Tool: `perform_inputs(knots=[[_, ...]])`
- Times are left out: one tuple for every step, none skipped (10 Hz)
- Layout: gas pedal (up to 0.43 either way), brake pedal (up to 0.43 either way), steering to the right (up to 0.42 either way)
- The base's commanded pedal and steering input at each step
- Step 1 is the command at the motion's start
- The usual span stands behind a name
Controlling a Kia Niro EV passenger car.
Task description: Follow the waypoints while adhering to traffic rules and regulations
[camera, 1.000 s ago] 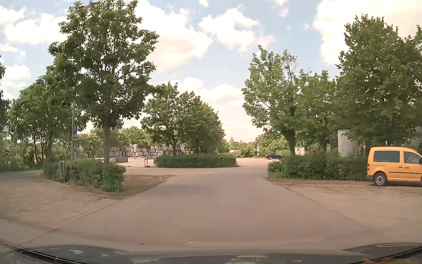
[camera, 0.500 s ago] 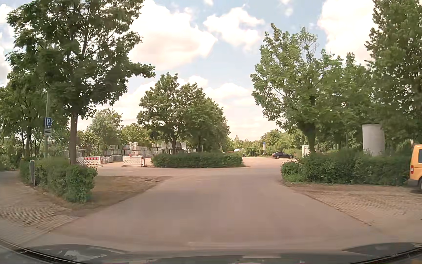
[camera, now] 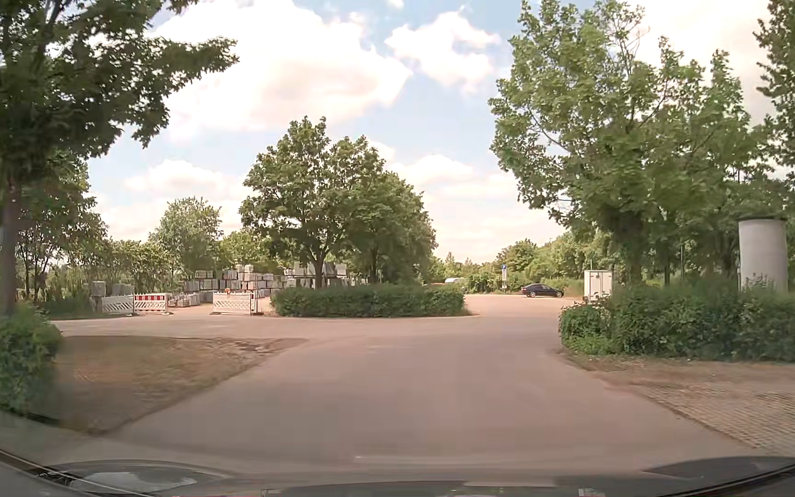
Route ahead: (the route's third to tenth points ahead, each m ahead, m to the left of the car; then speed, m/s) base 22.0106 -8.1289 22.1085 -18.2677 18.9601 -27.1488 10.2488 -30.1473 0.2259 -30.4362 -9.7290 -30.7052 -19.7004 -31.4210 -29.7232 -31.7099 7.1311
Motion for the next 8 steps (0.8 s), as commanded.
perform_inputs(knots=[[0.000,0.012,-0.008],[0.000,0.012,-0.008],[0.000,0.006,-0.006],[0.000,0.012,-0.002],[0.000,0.012,-0.002],[0.000,0.055,-0.001],[0.000,0.110,0.003],[0.000,0.128,0.008]])
